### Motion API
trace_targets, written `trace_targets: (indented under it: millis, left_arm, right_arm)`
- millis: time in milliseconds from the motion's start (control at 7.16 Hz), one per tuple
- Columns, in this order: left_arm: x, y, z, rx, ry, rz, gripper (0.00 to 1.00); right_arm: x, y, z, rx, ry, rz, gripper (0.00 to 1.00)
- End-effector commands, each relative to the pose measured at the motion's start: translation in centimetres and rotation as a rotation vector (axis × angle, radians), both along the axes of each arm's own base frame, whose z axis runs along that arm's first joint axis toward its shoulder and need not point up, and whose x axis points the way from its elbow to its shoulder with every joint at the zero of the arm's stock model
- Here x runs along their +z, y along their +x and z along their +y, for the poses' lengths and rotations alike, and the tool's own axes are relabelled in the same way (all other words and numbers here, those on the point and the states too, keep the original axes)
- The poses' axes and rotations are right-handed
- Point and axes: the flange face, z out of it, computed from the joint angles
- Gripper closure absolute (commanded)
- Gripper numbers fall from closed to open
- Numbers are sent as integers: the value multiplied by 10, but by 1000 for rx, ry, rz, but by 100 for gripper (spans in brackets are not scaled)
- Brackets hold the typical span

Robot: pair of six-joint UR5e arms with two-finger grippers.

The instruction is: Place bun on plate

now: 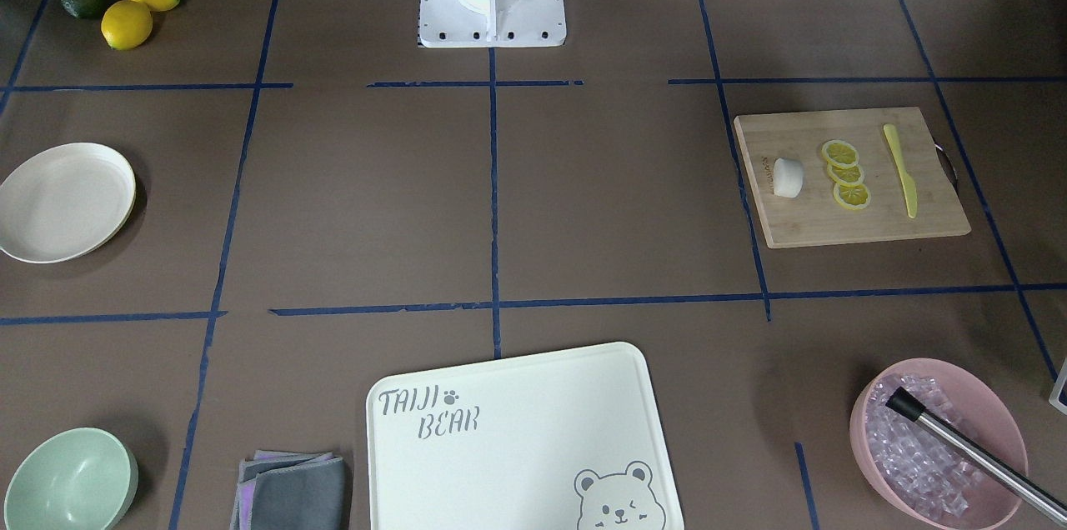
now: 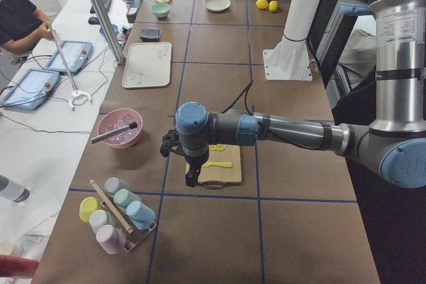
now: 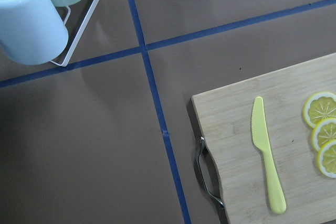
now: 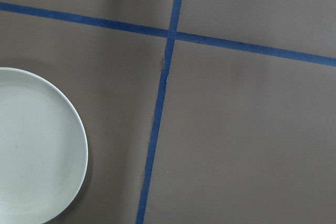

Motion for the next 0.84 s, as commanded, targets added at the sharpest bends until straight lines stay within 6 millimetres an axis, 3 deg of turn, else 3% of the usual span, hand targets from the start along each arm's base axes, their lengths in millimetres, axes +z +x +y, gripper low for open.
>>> trace_targets:
  millis: [0,419,699]
  left_arm:
    - [-1,1,1,-1,2,10,0]
    - [2,1,4,-10,-10,12,0]
    - [-4,1,10,-12,-1,14,0]
  right_arm:
    - [3,0,4,4,-11,3,0]
    - [0,-7,6,8,-7,-53,0]
    - [2,-52,15,59,-106,-145,1]
